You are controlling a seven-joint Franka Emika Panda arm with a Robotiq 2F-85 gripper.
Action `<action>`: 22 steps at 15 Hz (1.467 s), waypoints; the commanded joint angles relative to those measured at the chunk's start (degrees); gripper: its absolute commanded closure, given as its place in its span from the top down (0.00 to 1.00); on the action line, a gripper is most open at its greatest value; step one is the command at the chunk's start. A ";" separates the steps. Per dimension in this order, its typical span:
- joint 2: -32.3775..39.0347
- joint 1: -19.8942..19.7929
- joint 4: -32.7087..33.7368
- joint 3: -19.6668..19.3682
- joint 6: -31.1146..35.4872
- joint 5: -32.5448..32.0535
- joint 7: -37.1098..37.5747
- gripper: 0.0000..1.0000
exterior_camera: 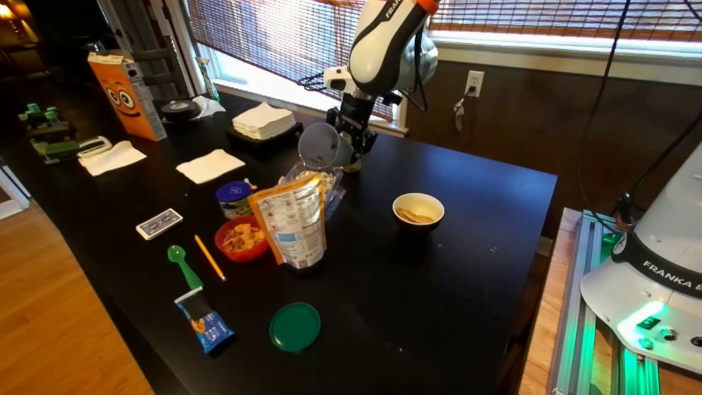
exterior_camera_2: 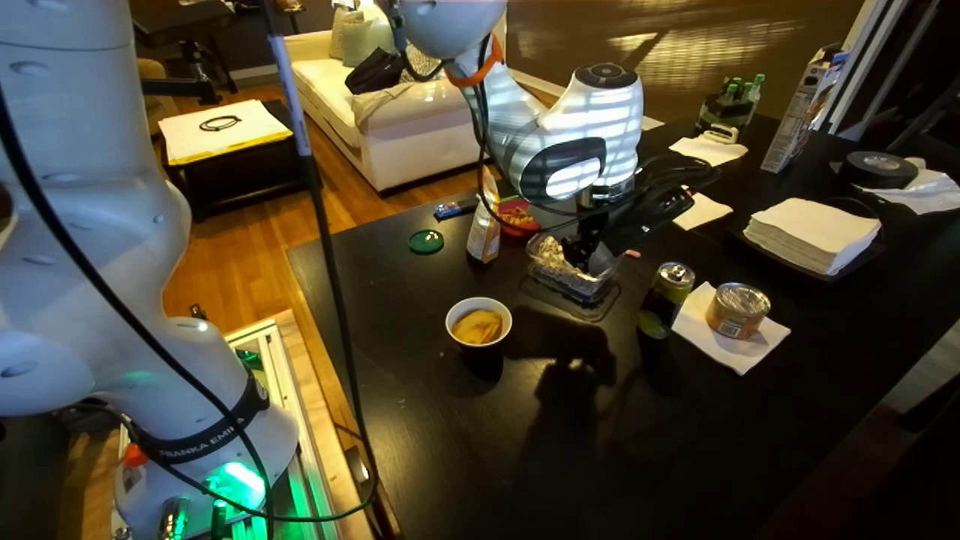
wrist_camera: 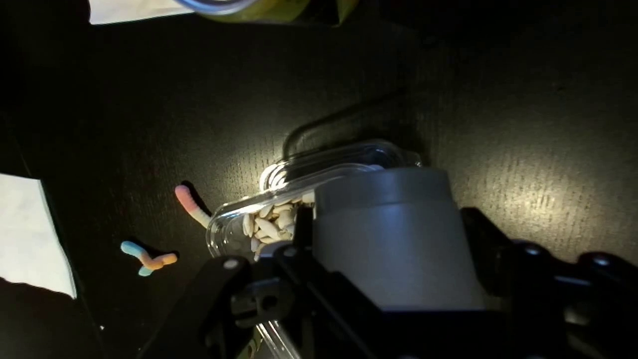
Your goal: Pour the contents in the grey cup in the clear bowl.
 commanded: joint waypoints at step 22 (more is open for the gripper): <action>1.24 -32.78 -6.28 28.46 -0.88 56.32 -47.34 0.48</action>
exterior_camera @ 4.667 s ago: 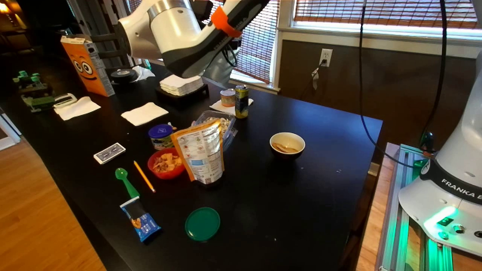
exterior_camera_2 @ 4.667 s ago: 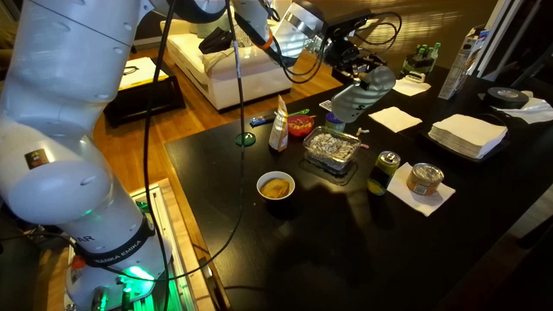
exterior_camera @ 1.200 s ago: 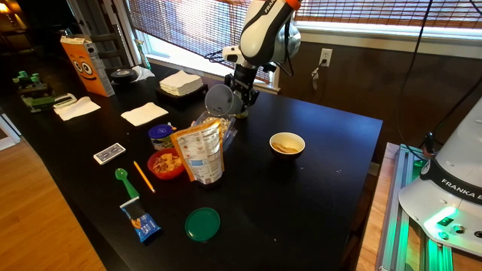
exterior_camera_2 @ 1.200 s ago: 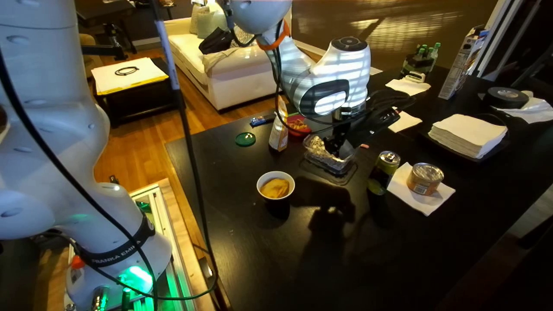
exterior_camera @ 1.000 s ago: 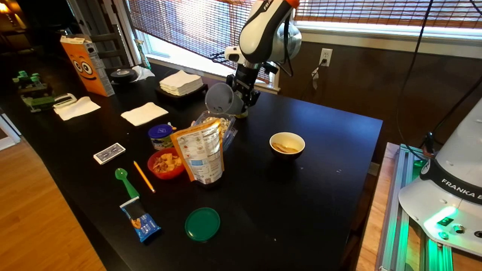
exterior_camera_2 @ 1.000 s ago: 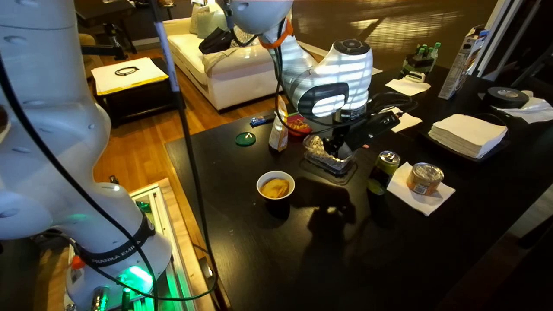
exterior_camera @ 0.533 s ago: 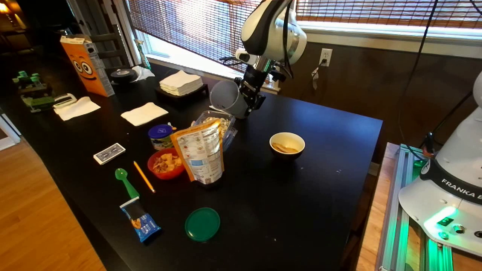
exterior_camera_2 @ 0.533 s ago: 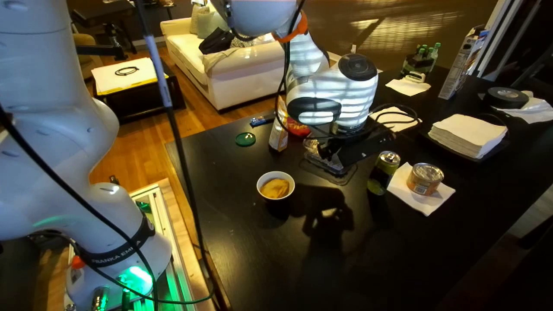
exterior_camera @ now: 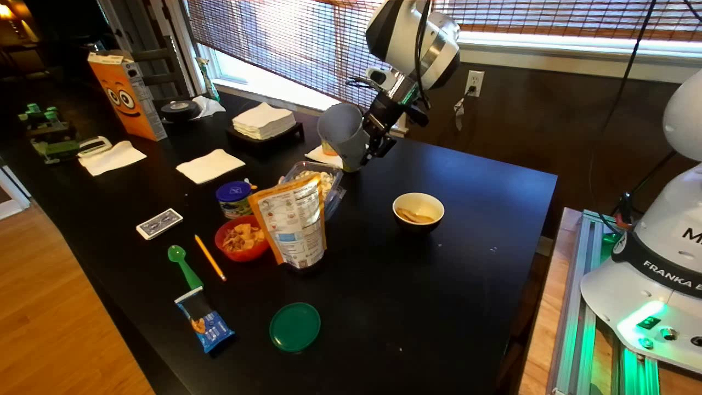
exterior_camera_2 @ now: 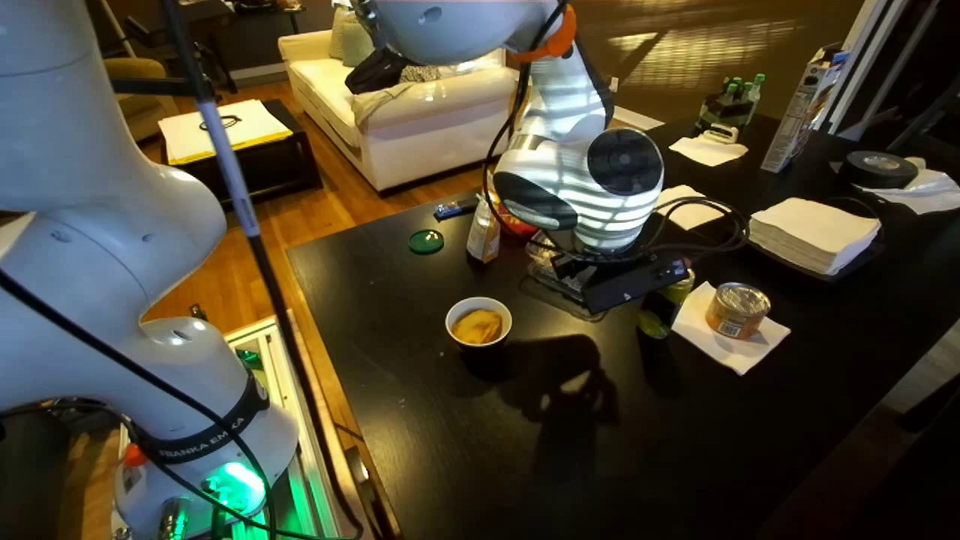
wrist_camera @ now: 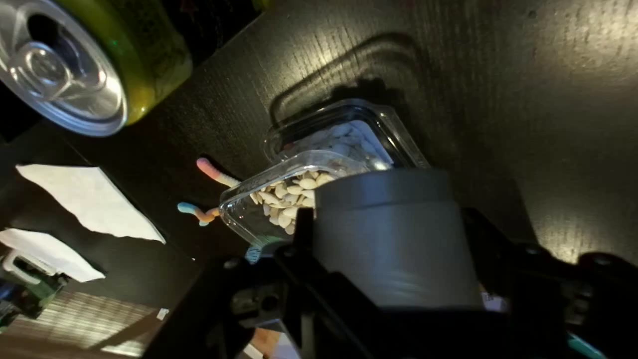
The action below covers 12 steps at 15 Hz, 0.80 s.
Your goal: Pour the contents in the grey cup in the clear bowl.
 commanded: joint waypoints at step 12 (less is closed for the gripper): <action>7.80 -14.23 -1.99 4.16 -13.34 9.28 -22.86 0.48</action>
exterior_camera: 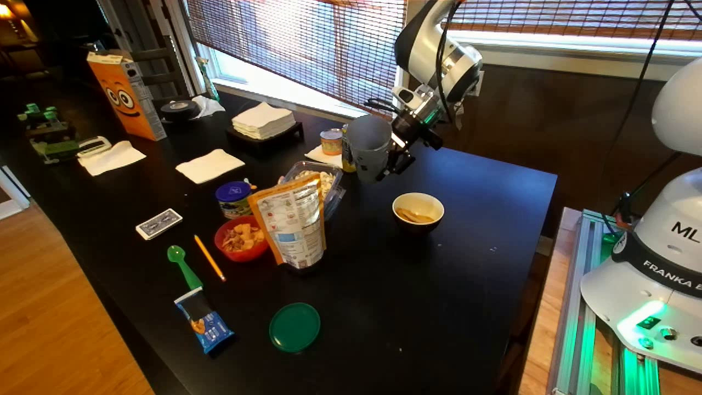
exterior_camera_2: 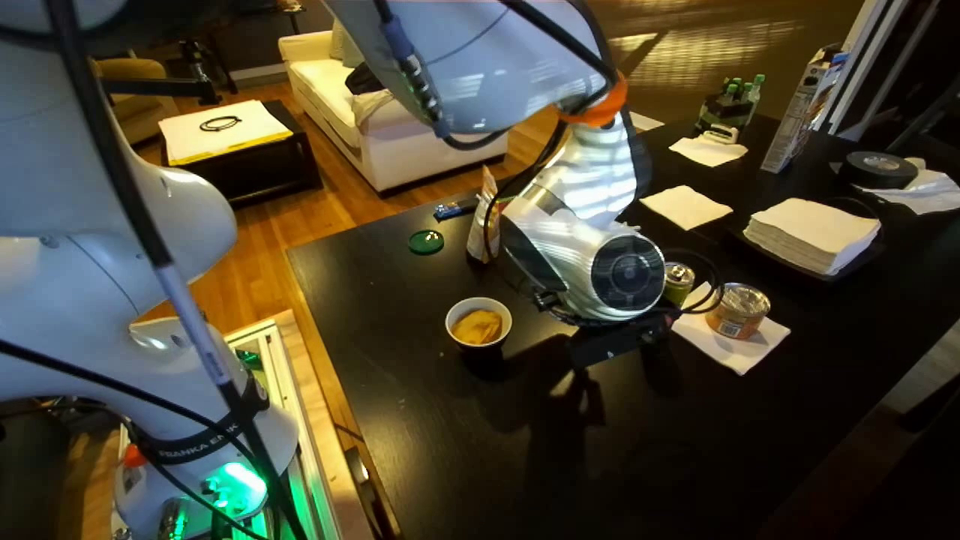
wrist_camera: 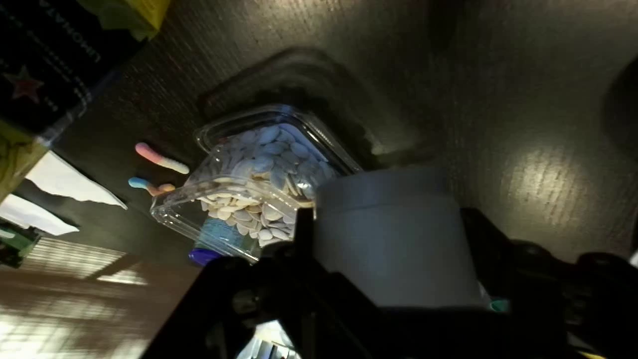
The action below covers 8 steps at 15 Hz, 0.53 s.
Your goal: Pour the contents in the grey cup in the clear bowl.
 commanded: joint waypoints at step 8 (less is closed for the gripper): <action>5.74 -2.16 1.19 -1.91 -6.24 -3.92 -0.39 0.48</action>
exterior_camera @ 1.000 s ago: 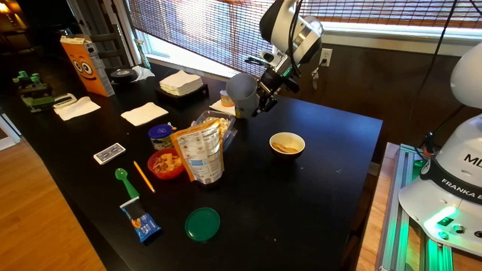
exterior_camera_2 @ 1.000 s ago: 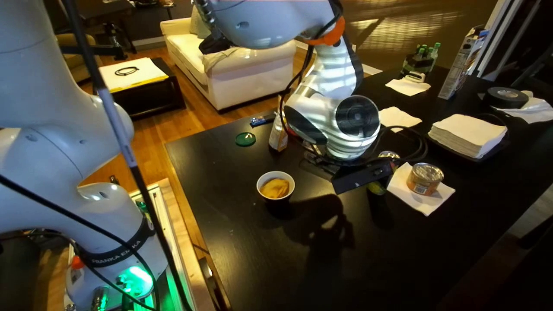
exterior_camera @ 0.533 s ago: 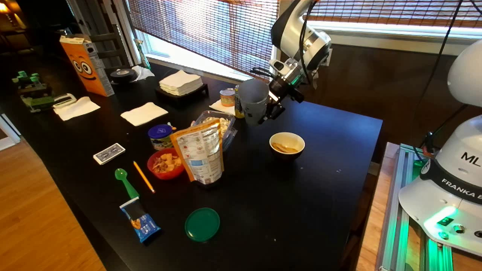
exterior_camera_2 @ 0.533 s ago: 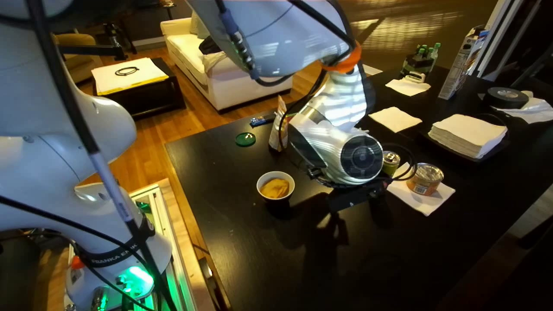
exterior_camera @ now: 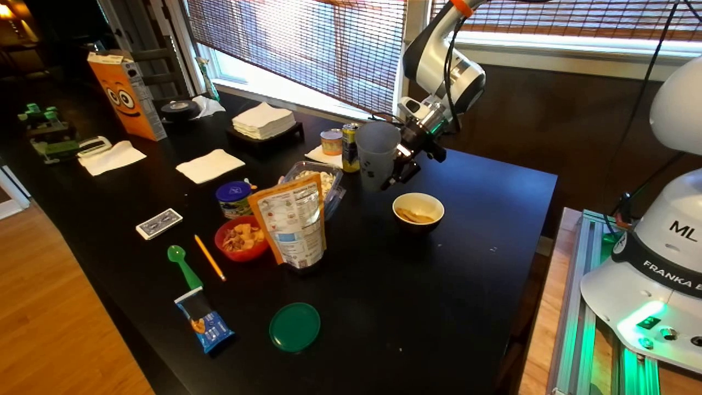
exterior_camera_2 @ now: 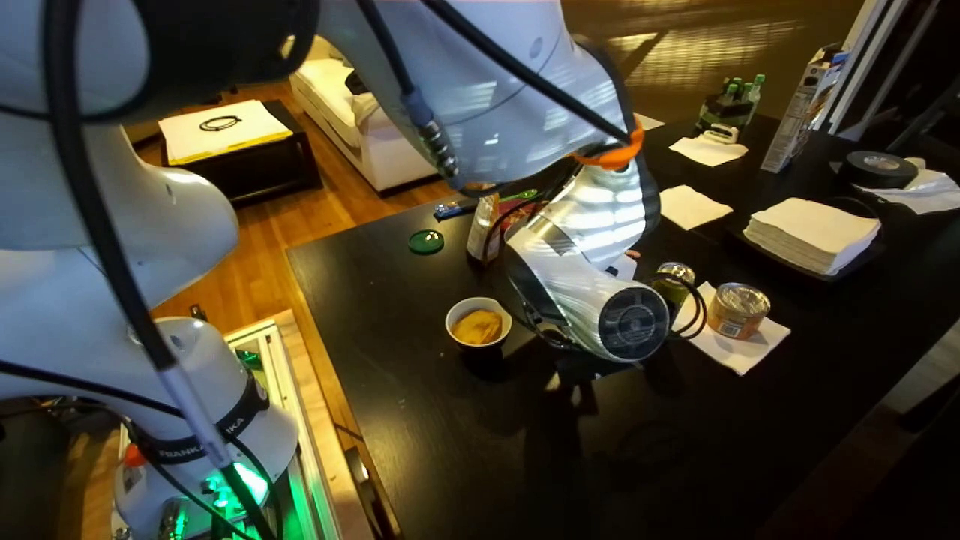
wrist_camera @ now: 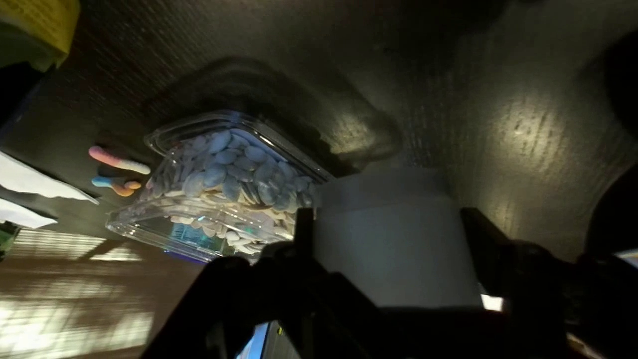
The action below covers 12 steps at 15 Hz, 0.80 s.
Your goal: Pour the contents in the grey cup in the clear bowl.
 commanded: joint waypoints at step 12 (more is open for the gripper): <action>0.08 33.29 9.21 -35.17 -21.38 7.84 -0.60 0.48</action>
